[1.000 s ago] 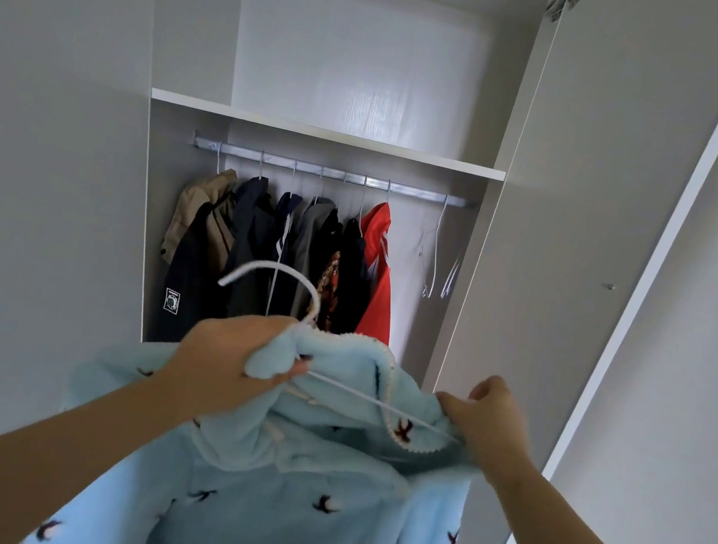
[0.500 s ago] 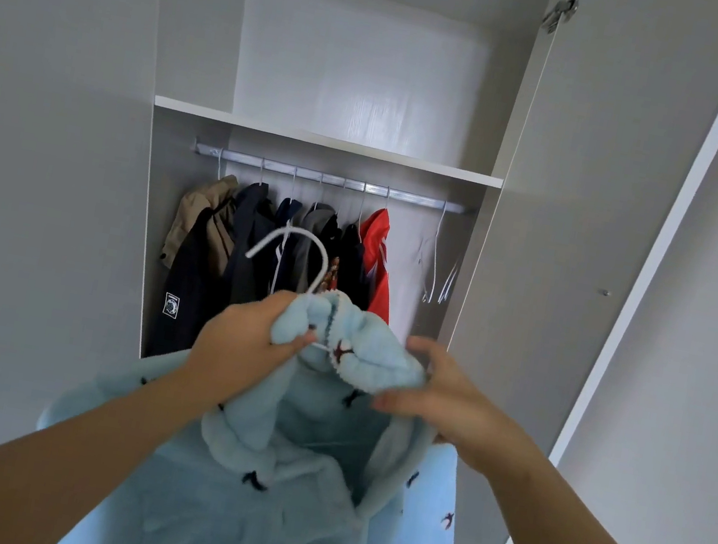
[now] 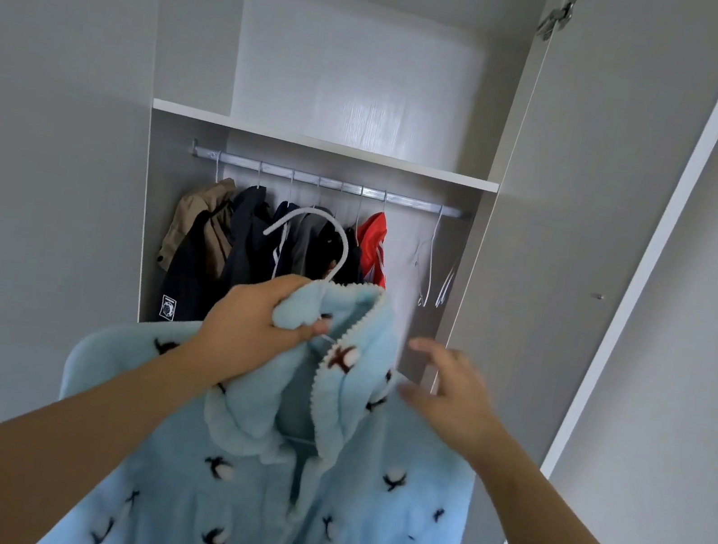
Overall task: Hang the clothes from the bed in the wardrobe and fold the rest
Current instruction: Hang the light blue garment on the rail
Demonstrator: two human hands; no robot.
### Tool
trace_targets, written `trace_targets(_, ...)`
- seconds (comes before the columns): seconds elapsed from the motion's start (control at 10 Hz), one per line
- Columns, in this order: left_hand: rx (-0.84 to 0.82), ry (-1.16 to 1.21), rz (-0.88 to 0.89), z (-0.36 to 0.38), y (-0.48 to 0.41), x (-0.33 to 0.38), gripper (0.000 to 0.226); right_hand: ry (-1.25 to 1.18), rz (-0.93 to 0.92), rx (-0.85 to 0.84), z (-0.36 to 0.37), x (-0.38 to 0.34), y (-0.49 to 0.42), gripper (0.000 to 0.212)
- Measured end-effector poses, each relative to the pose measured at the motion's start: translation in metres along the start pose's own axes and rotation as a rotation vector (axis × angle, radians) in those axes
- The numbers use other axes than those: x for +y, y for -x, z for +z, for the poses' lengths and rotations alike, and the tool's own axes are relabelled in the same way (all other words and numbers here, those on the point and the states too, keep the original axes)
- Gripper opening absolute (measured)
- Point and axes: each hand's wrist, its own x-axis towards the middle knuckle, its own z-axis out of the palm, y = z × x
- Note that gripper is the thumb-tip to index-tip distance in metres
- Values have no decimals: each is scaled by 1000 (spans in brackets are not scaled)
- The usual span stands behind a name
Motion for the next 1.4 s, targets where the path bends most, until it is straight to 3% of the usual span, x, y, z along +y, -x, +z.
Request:
trace_targets(0.1, -30, 53, 19, -1, -1, 6, 43, 96, -21, -279, 14, 2, 0, 26)
trace_targets(0.2, -109, 73, 14, 3, 0, 10, 41, -46, -109, -254, 26, -9, -4, 5)
trace_targets(0.3, -274, 42, -29, 2, -3, 10, 35, -155, -55, -212, 35, -8, -4, 18)
trace_targets(0.4, -312, -211, -192, -20, -18, 2, 30, -180, -2, -160, 38, 5, 4, 31)
trace_targets(0.5, -111, -481, -347, -23, -29, -4, 20, -132, -9, -123, 46, 7, 7, 30)
trace_targets(0.6, 36, 62, -654, 0, -22, 10, 19, -71, -13, -94, 53, 0, 7, 29)
trace_targets(0.7, -221, 772, -817, 7, -1, 15, 13, -152, 63, 5, 42, 11, 6, 31)
trace_targets(0.8, -307, 805, -533, -1, 10, 5, 4, -254, 62, 69, 30, 27, 7, 36)
trace_targets(0.9, -117, -417, -41, 0, -4, -20, 28, -303, 38, 101, 30, 32, 5, 39)
trace_targets(1.0, -409, -496, 37, 9, -9, -27, 31, -326, 20, 124, 31, 36, 6, 37)
trace_targets(1.1, -269, -313, 81, 21, -7, -26, 31, -313, 35, 171, 28, 39, 7, 29)
trace_targets(1.2, -49, -357, 190, 24, -12, -22, 43, -147, 43, 181, 14, 42, 3, 29)
trace_targets(1.3, -2, -337, 180, 20, -18, -22, 58, -7, 82, 134, 5, 55, 4, 42)
trace_targets(1.4, 59, -280, 166, 22, -19, -24, 39, -31, 161, 127, 4, 58, 10, 51)
